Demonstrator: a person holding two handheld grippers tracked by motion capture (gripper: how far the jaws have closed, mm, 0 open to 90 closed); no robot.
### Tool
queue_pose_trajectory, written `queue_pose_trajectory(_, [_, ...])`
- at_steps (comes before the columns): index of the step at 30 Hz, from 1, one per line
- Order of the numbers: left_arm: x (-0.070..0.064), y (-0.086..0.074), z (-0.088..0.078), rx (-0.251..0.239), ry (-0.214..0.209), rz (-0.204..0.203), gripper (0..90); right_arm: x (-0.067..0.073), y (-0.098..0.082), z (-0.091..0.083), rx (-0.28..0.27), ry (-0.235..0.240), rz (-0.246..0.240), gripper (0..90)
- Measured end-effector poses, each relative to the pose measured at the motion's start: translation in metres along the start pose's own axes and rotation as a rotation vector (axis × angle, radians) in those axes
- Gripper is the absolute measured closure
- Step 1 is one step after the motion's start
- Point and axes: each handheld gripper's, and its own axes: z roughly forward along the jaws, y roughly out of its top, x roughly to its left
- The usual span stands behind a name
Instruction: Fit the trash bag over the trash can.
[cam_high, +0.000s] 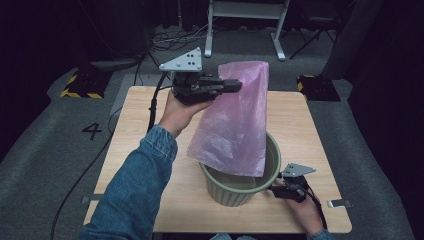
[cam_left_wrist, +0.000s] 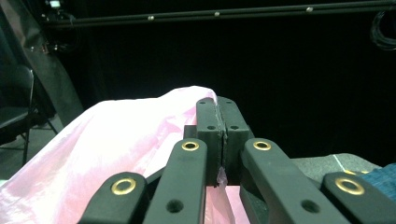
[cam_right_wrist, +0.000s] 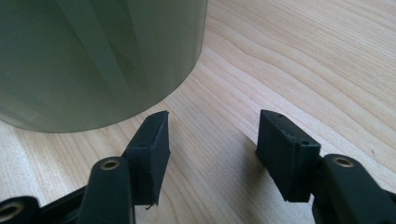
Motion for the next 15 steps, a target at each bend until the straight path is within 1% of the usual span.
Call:
queue_pose_trajectory(3, [0.000, -0.008, 0.007, 0.021, 0.004, -0.002, 89.1, 0.000, 0.000, 0.000, 0.000, 0.000, 0.000, 44.1])
queue_pose_trajectory(7, [-0.003, -0.020, 0.015, 0.057, 0.013, 0.004, 89.1, 0.000, 0.000, 0.000, 0.000, 0.001, 0.001, 44.0])
queue_pose_trajectory(9, [-0.006, -0.024, 0.018, 0.075, 0.001, -0.002, 89.0, 0.000, 0.000, 0.000, 0.000, 0.001, 0.001, 44.0])
queue_pose_trajectory(12, [-0.014, -0.029, 0.021, 0.085, -0.006, 0.019, 89.0, 0.000, 0.000, 0.000, 0.000, 0.001, 0.001, 44.0])
queue_pose_trajectory(15, [-0.022, -0.032, 0.025, 0.136, -0.023, 0.028, 88.9, 0.000, 0.000, 0.000, 0.000, 0.000, 0.001, 44.0])
